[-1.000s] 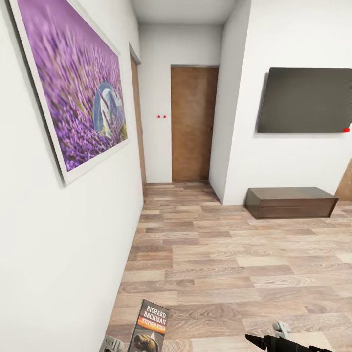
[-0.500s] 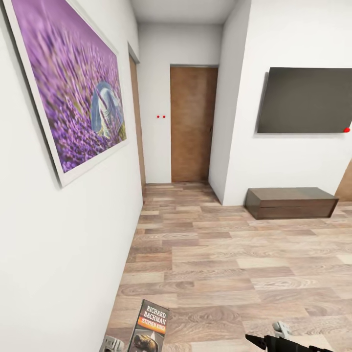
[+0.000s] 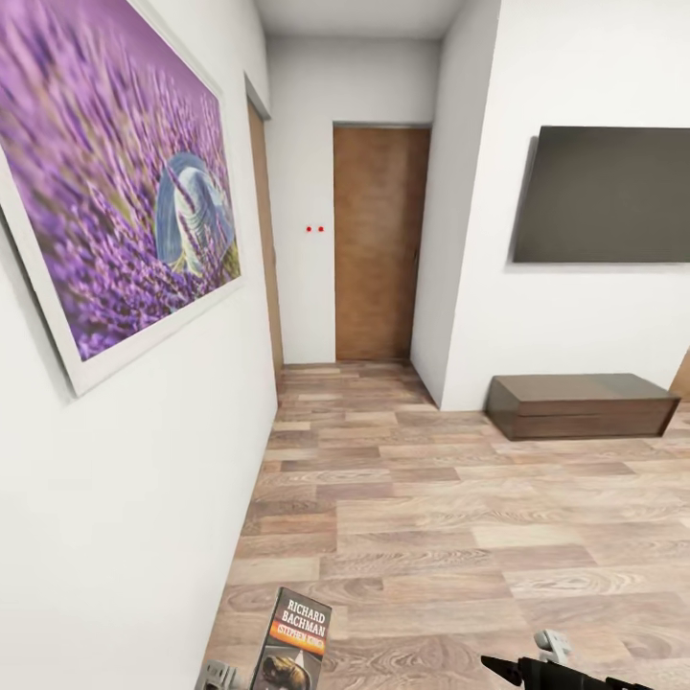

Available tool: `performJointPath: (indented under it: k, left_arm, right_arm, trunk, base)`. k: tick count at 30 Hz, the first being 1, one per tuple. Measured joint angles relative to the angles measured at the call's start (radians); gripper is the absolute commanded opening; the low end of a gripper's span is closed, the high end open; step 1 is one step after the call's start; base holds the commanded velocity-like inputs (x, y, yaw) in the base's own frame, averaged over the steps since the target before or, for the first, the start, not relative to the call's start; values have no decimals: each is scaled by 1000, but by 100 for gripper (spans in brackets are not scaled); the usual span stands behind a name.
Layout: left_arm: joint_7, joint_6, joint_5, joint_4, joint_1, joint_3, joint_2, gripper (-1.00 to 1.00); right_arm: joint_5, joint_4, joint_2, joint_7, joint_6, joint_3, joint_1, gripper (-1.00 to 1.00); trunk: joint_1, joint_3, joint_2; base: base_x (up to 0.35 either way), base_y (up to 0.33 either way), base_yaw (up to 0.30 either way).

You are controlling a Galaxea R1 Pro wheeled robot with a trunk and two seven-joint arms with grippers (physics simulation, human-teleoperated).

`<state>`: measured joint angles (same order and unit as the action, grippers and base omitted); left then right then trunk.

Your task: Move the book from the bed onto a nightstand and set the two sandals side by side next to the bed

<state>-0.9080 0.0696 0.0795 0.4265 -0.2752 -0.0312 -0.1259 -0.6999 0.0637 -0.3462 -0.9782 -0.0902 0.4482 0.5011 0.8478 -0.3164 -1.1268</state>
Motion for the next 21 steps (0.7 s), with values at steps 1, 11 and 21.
performJointPath:
  k: [1, 11, 21]
  left_arm:
    - [0, 0, 0, 0, 0, 0, 0, -100]
    - [0, 0, -1, 0, 0, 2, 0, -100]
    - [0, 0, -1, 0, 0, 2, 0, -100]
  right_arm:
    - [0, 0, 0, -1, 0, 0, 0, 100]
    - [0, 0, 0, -6, 0, 0, 0, 100]
    - [0, 1, 0, -8, -1, 0, 0, 100]
  trunk:
    - [0, 0, 0]
    - [0, 0, 0]
    - [0, 2, 0]
  base:
    - [330, 0, 0]
    - [330, 0, -37]
    - [315, 0, -178]
